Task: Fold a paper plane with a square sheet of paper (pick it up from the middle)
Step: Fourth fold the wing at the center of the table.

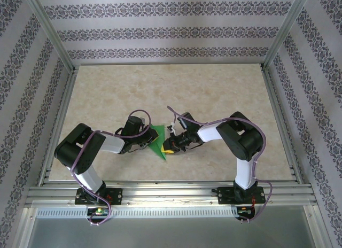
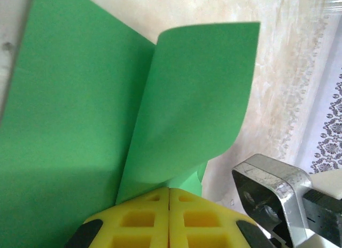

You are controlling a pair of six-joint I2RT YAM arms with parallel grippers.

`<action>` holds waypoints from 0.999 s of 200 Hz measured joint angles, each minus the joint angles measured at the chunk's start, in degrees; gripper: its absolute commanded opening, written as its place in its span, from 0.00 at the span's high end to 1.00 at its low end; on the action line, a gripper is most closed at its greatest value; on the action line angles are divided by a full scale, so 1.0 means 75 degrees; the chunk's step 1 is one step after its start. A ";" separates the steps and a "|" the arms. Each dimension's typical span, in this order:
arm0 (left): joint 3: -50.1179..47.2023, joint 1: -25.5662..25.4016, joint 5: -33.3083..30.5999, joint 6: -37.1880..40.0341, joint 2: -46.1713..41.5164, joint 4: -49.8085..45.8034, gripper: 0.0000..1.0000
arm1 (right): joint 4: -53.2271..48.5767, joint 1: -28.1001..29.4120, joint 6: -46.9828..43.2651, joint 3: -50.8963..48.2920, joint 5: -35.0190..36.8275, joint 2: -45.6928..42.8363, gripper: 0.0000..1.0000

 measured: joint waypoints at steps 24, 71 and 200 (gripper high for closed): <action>-0.0003 -0.0003 0.0015 -0.0003 0.0000 0.0000 0.92 | -0.0044 0.0032 -0.0093 0.0009 0.0052 0.0026 0.92; -0.0015 -0.0003 0.0017 -0.0023 0.0000 0.0015 0.92 | -0.0087 0.0035 -0.0227 0.0015 0.0050 0.0012 0.88; -0.0711 -0.0347 -0.0662 -0.0565 -0.0361 0.0705 0.96 | -0.1629 0.0149 -0.1192 0.0119 0.0490 -0.0443 0.82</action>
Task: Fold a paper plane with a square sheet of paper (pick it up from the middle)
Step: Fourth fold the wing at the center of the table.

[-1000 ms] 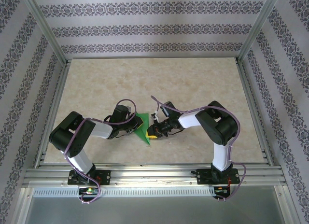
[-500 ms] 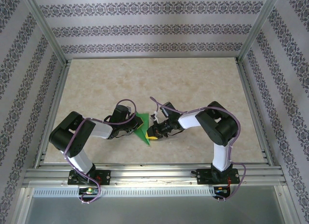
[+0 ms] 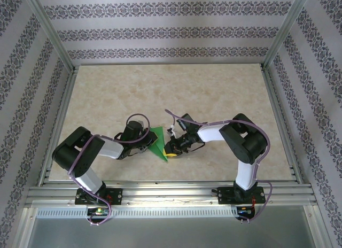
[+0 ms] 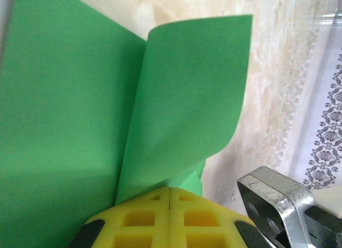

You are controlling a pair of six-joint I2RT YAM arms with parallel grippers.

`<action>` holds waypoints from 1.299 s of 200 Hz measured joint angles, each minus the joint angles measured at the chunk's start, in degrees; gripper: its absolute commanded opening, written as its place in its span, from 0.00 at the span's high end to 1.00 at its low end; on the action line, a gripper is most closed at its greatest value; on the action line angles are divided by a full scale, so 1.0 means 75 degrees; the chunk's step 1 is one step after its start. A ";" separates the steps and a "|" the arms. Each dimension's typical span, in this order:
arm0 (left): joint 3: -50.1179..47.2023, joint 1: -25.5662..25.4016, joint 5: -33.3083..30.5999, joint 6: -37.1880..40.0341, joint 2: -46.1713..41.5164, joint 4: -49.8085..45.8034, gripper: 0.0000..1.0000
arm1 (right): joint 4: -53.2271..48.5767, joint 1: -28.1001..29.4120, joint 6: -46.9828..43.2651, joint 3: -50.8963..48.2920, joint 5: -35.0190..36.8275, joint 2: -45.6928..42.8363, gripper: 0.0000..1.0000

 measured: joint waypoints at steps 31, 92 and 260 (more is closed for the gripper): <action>-0.0306 -0.0187 -0.0460 -0.0198 -0.0300 0.0067 0.96 | -0.0766 -0.0073 -0.0265 0.0017 0.0248 -0.0446 0.75; -0.0618 -0.0551 -0.1233 -0.0452 -0.0624 0.0117 0.96 | -0.0085 -0.0335 0.0557 -0.0050 0.0271 -0.1472 0.89; -0.0755 -0.0653 -0.1498 -0.0647 -0.0615 0.0393 0.96 | 0.2090 0.0321 0.2043 -0.0341 -0.0050 0.0128 0.95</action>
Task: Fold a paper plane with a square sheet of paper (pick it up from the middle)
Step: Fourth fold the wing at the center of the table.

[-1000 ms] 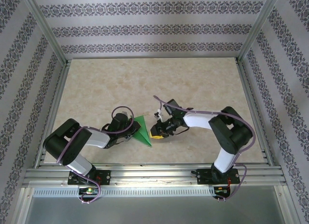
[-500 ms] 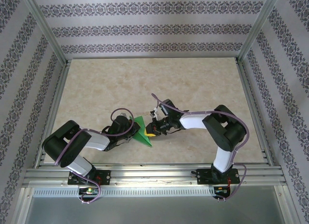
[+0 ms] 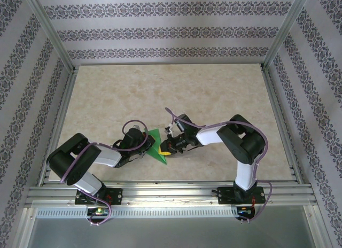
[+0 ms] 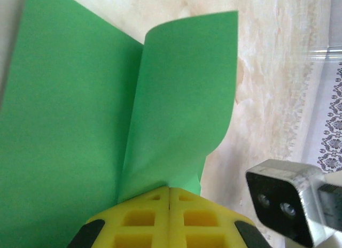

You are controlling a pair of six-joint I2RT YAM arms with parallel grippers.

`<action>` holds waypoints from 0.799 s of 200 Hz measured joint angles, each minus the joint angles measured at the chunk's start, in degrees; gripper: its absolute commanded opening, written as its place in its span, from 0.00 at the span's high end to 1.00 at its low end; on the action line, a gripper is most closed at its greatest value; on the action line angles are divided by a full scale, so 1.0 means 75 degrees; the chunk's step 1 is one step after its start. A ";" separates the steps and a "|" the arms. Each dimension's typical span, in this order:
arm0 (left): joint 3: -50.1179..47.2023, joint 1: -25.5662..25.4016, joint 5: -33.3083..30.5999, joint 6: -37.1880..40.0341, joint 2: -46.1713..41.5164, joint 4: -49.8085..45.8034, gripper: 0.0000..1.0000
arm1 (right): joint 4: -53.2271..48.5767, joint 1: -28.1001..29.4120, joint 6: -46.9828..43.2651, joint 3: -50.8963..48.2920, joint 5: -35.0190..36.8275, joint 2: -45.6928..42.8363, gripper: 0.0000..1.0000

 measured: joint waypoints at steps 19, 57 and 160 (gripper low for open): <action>-0.0009 0.0000 -0.0003 -0.0003 0.0000 0.0015 0.96 | 0.0029 0.0029 -0.0003 -0.0070 -0.0050 0.0029 0.94; -0.0026 0.0000 -0.0023 -0.0026 0.0000 0.0038 0.96 | 0.0020 0.0055 -0.0015 -0.0134 -0.0044 0.0035 0.94; -0.0029 -0.0003 -0.0050 -0.0085 0.0000 0.0041 0.96 | -0.0388 0.0353 -0.0542 -0.0152 0.0207 -0.0067 0.94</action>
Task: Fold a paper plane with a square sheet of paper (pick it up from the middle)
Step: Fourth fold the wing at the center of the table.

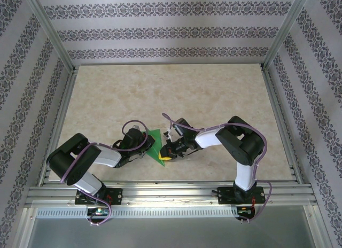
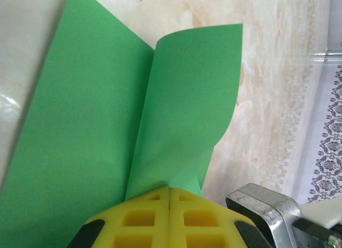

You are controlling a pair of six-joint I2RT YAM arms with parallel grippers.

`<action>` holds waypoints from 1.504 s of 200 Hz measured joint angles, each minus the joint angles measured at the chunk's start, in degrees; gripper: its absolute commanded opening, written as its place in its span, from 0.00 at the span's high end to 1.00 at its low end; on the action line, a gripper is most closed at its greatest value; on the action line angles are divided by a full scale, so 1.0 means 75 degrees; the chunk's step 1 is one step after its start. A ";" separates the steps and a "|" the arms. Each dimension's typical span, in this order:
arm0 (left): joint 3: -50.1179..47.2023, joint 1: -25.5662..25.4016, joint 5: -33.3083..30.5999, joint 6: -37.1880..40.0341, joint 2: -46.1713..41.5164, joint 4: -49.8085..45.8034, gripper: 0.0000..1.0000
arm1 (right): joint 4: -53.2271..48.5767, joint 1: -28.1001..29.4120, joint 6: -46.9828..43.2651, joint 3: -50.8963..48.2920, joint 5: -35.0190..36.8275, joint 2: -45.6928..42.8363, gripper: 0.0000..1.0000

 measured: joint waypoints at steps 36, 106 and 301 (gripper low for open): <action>0.0000 0.0000 -0.0006 -0.0032 0.0000 -0.0003 0.96 | -0.0402 0.0163 -0.0382 0.0009 0.0364 -0.0166 0.94; -0.0006 0.0000 -0.0012 -0.0108 0.0000 -0.0003 0.97 | -0.0734 0.0367 -0.0866 0.0020 0.0938 -0.0347 0.96; -0.0073 -0.0111 0.0149 -0.0396 -0.0015 0.0035 0.99 | -0.2326 0.1023 -0.1600 0.0017 0.1993 -0.1081 0.96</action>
